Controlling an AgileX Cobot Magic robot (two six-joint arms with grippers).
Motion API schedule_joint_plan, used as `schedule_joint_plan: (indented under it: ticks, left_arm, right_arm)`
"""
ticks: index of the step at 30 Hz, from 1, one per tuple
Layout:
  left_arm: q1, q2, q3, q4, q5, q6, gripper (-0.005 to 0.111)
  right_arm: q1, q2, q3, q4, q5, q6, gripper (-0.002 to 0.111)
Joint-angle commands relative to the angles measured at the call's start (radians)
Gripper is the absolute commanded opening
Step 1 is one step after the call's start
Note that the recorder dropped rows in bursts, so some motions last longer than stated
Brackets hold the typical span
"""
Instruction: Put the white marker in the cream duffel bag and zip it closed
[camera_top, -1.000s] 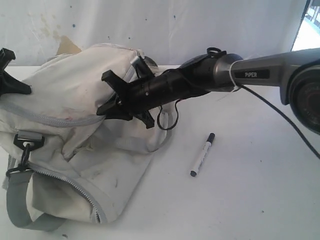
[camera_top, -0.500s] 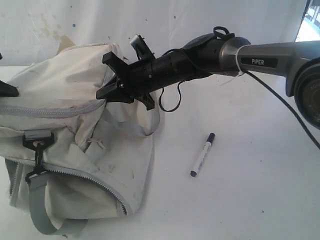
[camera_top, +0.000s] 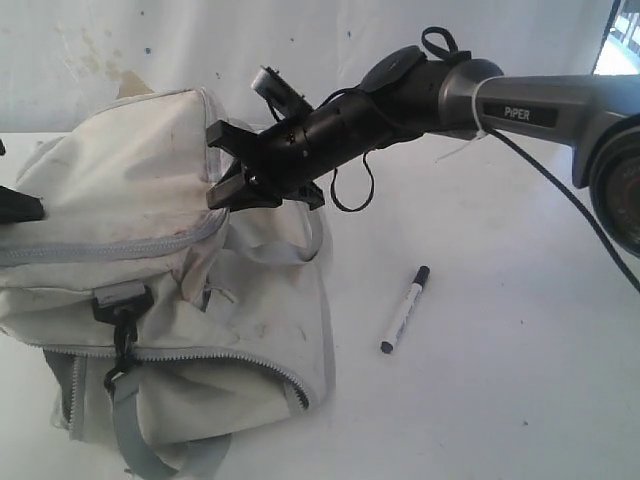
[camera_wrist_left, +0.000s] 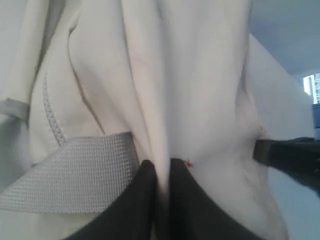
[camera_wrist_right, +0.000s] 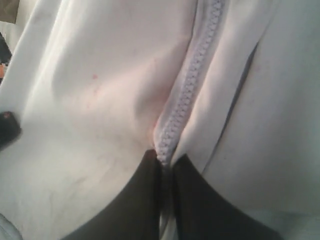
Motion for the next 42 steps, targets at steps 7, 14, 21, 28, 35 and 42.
schedule_joint_plan:
  ticks: [7, 14, 21, 28, 35, 42]
  left_arm:
    - [0.033, -0.022, 0.001, 0.037, -0.124, 0.106, 0.069]
    - [0.033, -0.022, 0.001, 0.039, -0.122, 0.106, 0.072]
    - [0.033, -0.022, 0.001, 0.043, -0.120, 0.106, 0.072]
    - [0.033, -0.022, 0.001, 0.041, -0.114, 0.098, 0.072]
    - [0.033, -0.022, 0.001, 0.041, -0.114, 0.098, 0.072]
    - [0.033, -0.022, 0.001, 0.043, -0.128, 0.098, 0.072]
  right_arm:
    - [-0.069, -0.004, -0.010, -0.158, -0.092, 0.027, 0.051]
    - [-0.067, -0.017, -0.027, -0.158, -0.039, 0.043, 0.054]
    - [-0.056, -0.060, -0.062, -0.158, 0.094, 0.056, 0.050]
    - [0.024, -0.097, -0.071, -0.174, 0.263, 0.097, 0.031]
    - [0.123, -0.101, -0.071, -0.196, 0.289, 0.179, 0.020]
    - [0.252, -0.137, -0.071, -0.446, 0.208, 0.474, 0.020]
